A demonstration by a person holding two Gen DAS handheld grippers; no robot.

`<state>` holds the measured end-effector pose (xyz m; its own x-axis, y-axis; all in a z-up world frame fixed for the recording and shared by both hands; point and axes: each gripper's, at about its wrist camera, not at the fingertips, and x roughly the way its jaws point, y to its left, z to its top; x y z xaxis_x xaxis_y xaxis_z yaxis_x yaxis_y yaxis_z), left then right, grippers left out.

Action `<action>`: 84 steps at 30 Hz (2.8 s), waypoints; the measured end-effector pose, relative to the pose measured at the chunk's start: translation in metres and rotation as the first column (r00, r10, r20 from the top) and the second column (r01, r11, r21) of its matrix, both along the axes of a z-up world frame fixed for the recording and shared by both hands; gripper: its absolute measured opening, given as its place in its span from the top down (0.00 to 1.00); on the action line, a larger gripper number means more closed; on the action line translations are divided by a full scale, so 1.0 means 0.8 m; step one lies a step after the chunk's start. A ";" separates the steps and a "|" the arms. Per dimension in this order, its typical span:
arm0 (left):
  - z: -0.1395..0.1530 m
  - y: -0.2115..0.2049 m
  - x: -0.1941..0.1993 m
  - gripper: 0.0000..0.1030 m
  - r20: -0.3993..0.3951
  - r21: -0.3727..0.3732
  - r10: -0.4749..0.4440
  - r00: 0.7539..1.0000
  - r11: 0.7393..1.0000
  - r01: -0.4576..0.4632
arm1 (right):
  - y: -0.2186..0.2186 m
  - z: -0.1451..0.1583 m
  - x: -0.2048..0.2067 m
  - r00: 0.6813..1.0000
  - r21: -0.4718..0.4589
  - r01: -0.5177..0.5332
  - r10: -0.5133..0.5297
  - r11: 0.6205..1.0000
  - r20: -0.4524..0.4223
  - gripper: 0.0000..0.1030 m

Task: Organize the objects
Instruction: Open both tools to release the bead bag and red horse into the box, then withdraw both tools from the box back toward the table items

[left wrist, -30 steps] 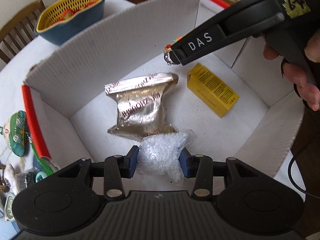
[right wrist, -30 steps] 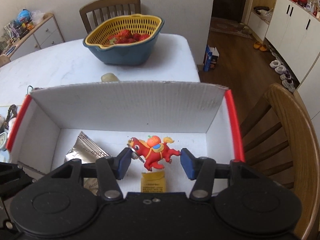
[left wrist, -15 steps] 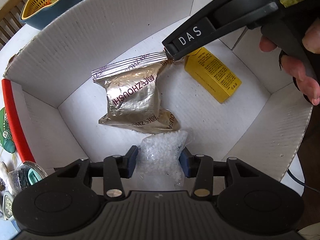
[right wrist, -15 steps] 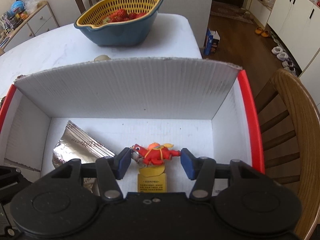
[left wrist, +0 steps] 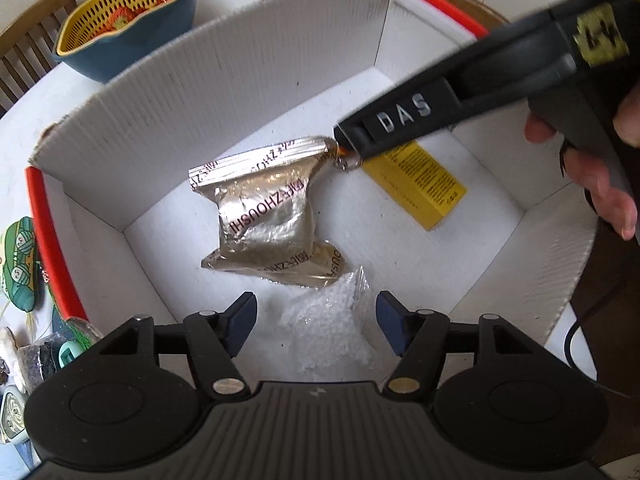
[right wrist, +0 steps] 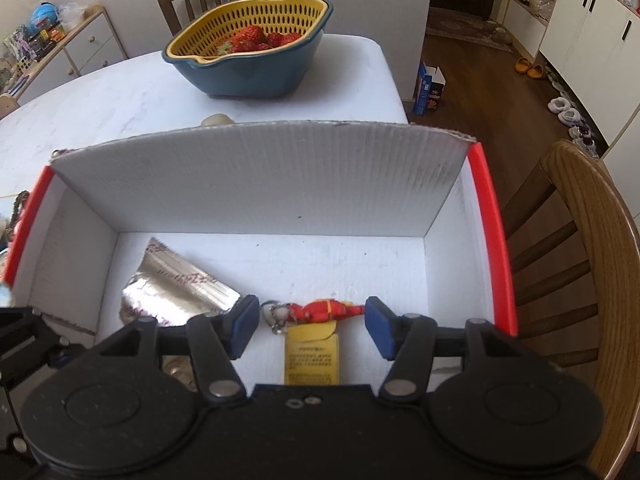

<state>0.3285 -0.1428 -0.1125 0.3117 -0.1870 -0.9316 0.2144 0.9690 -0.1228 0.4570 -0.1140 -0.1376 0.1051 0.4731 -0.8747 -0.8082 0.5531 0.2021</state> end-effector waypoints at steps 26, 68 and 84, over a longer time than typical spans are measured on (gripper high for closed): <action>0.110 0.086 -0.103 0.32 0.262 -0.114 0.135 0.956 0.988 -0.108 | -0.079 0.108 -0.099 0.999 0.191 -0.015 0.006 0.981 0.048 0.24; 0.001 0.377 -0.274 0.10 0.281 -0.065 0.240 0.929 0.971 -0.231 | 0.126 0.115 -0.335 0.998 0.136 -0.063 0.059 0.989 0.038 0.11; -0.050 0.341 -0.266 0.10 0.267 -0.034 0.172 0.948 0.985 -0.170 | 0.205 0.062 -0.312 0.998 0.048 -0.058 0.057 0.997 0.037 0.27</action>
